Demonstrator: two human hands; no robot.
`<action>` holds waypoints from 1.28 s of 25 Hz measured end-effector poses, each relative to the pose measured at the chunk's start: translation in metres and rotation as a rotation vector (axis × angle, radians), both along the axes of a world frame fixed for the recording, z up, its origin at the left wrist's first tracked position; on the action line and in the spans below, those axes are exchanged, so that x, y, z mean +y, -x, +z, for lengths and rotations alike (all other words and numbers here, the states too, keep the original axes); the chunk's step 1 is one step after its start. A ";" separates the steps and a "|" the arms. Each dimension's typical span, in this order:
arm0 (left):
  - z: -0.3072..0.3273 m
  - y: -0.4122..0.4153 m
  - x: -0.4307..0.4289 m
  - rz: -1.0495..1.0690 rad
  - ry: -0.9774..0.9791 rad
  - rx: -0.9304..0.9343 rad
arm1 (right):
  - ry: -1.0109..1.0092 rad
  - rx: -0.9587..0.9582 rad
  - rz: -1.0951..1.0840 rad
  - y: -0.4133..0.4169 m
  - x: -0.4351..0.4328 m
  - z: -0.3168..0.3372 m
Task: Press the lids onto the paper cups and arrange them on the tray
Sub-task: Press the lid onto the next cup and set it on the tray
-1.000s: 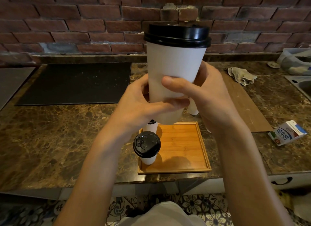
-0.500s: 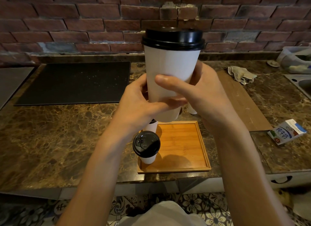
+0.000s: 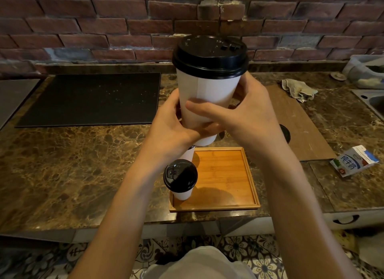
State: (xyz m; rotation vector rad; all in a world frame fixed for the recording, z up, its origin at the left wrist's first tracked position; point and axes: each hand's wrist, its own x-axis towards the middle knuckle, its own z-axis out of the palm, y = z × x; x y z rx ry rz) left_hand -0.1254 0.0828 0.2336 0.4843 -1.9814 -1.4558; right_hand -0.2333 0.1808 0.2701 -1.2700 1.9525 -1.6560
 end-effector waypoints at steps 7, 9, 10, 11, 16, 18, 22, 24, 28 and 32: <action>-0.034 -0.017 -0.025 0.210 0.112 0.074 | 0.082 0.036 -0.026 0.022 0.003 -0.013; -0.065 -0.023 -0.036 0.395 0.188 -0.007 | 0.083 0.047 -0.083 0.027 0.006 -0.028; -0.085 -0.026 -0.040 0.457 0.224 -0.074 | 0.081 0.051 -0.110 0.029 0.008 -0.036; -0.107 -0.029 -0.044 0.490 0.249 -0.157 | 0.078 0.044 -0.131 0.032 0.010 -0.045; -0.212 -0.052 -0.047 0.490 0.378 -0.693 | 0.051 -0.031 -0.199 0.041 0.022 -0.092; -0.241 -0.058 -0.046 0.436 0.424 -0.875 | 0.025 -0.058 -0.222 0.045 0.025 -0.113; -0.275 -0.065 -0.038 0.343 0.411 -1.108 | -0.066 -0.117 -0.256 0.050 0.028 -0.153; -0.281 -0.066 -0.035 0.358 0.429 -1.120 | -0.115 -0.141 -0.264 0.051 0.027 -0.174; -0.280 -0.064 -0.035 0.389 0.446 -1.085 | -0.222 -0.212 -0.282 0.052 0.021 -0.213; -0.274 -0.063 -0.036 0.386 0.423 -1.080 | -0.304 -0.233 -0.253 0.051 0.017 -0.242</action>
